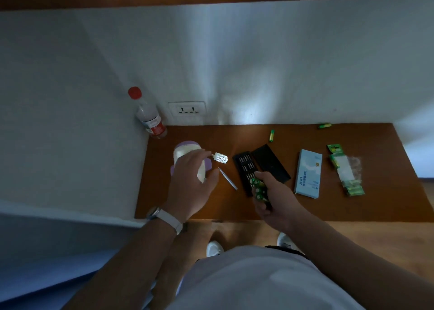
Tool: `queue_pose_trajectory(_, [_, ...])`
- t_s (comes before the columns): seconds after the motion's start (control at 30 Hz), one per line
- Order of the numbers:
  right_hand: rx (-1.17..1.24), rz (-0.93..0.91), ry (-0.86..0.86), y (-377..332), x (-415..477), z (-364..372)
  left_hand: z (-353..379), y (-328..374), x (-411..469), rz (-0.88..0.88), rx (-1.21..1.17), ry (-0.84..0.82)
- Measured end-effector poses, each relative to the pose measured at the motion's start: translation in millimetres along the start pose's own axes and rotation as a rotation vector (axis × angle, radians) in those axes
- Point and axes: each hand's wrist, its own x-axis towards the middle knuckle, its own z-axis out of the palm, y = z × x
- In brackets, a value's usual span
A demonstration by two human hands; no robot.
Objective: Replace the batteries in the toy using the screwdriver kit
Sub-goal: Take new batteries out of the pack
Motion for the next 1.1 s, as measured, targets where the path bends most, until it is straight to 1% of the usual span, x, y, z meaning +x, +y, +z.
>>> queue_pose_trajectory(0.1, [-0.006, -0.035, -0.019, -17, 0, -34, 32, 29, 5, 0.087, 0.116, -0.12])
queue_pose_trajectory(0.27, [0.001, -0.075, 0.069, -51, -6, -104, 106, 77, 11, 0.183, 0.295, -0.28])
queue_pose_trajectory(0.37, [-0.007, -0.065, 0.077, -66, -10, -147, 155, 101, 20, 0.186, 0.414, -0.358])
queue_pose_trajectory(0.5, [-0.021, -0.05, 0.065, -85, -16, -198, 213, 128, 33, 0.162, 0.515, -0.447])
queue_pose_trajectory(0.6, [-0.019, -0.034, 0.114, -97, -18, -229, 251, 142, 43, 0.106, 0.611, -0.509])
queue_pose_trajectory(0.67, [-0.02, -0.027, 0.116, -104, -20, -246, 272, 151, 47, 0.063, 0.662, -0.543])
queue_pose_trajectory(0.87, [-0.025, -0.024, 0.1, -119, -28, -287, 313, 173, 60, -0.096, 0.742, -0.569])
queue_pose_trajectory(0.97, [0.007, -0.015, 0.115, -122, -30, -300, 322, 177, 67, -0.141, 0.734, -0.56])
queue_pose_trajectory(1.1, [0.034, -0.012, 0.128, -123, -28, -307, 325, 175, 76, -0.23, 0.638, -0.559])
